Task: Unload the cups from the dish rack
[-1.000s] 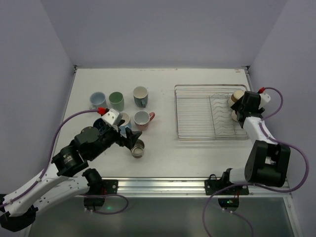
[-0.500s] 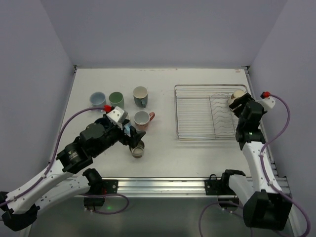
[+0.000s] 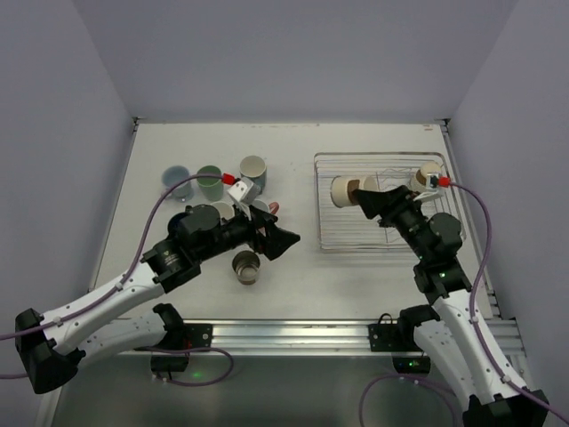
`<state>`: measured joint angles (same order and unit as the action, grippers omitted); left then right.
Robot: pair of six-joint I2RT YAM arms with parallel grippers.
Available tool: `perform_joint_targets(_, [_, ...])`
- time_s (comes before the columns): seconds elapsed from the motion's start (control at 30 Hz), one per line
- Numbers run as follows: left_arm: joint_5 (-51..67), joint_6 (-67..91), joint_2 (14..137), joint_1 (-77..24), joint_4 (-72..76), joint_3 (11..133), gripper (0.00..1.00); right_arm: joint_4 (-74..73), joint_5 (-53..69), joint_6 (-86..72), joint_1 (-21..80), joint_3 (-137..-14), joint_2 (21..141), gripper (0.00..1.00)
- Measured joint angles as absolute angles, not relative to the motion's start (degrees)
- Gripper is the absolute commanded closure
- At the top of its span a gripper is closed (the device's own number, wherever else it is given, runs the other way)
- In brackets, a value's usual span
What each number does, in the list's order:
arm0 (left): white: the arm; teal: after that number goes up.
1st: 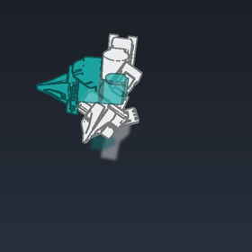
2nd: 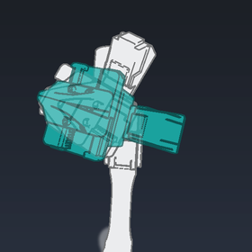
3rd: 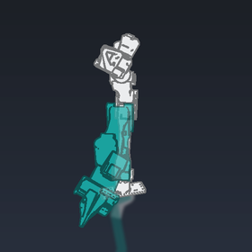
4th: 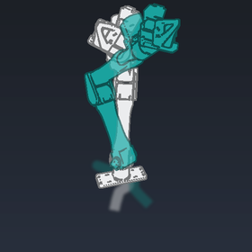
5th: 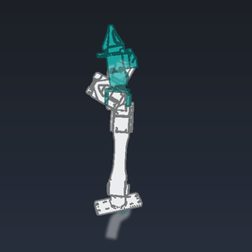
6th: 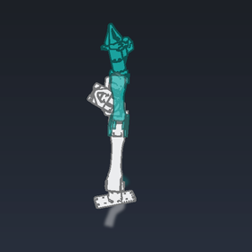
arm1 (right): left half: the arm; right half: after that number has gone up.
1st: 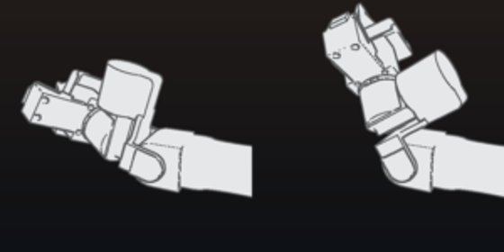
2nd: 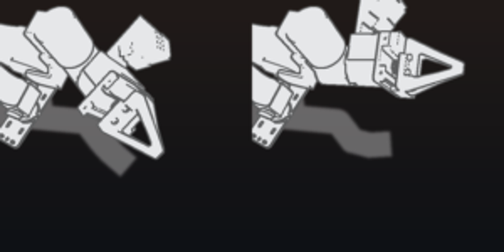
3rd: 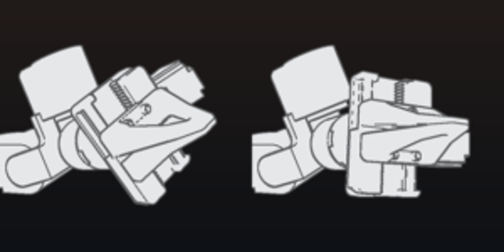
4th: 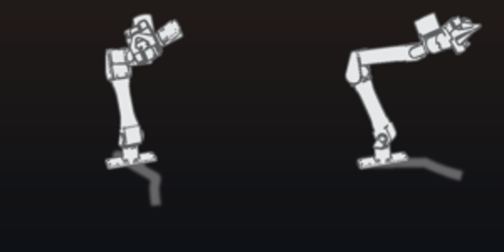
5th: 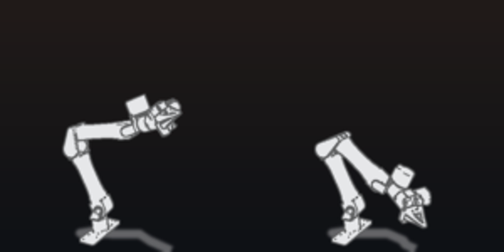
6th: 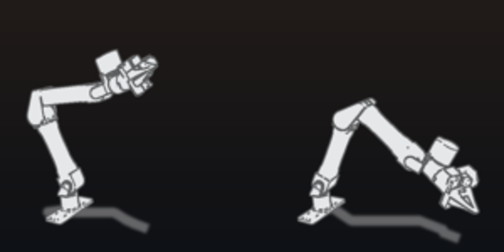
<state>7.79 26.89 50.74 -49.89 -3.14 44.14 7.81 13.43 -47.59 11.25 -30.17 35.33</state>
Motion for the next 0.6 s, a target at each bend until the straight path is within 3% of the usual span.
perform_joint_targets(0.23, [11.62,35.44,56.62,-49.89,9.37,44.14,0.11,24.14,26.87,-56.64,18.06,-26.74,38.74,0.64])
perform_joint_targets(0.33, [12.93,38.63,58.48,-49.89,13.28,43.7,0.19,31.05,30.02,-60.1,19.73,-24.86,40.88,0.64])
perform_joint_targets(0.6, [14.72,43.62,58.65,-49.84,19.55,40.84,0.58,43.29,33.21,-67.75,24.64,-20.82,47.92,0.64])
